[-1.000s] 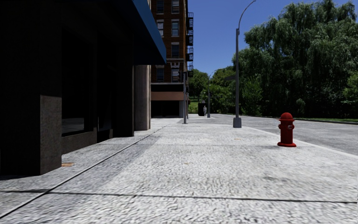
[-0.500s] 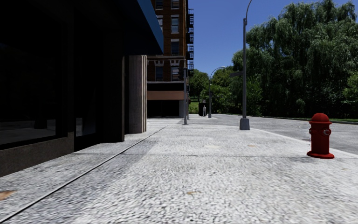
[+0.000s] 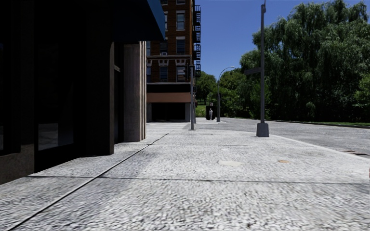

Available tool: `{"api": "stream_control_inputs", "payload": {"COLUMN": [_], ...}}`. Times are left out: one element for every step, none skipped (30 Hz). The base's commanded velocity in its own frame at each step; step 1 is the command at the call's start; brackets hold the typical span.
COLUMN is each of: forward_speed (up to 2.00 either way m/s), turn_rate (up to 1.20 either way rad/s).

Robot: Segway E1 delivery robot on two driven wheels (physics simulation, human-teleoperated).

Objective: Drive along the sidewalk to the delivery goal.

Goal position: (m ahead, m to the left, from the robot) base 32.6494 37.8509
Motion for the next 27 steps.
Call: {"api": "stream_control_inputs", "payload": {"forward_speed": [2.0,2.0,2.0,2.0,2.0,2.0,2.0,2.0,2.0,2.0,2.0,2.0,2.0,2.0,2.0,2.0,2.0,2.0,2.0,2.0,2.0,2.0,2.0,2.0,2.0,2.0,2.0], "turn_rate": [0.0,0.0,0.0,0.0,0.0,0.0,0.0,0.0,0.0,0.0,0.0,0.0,0.0,0.0,0.0,0.0,0.0,0.0,0.0,0.0,0.0,0.0,0.0,0.0,0.0,0.0,0.0]}}
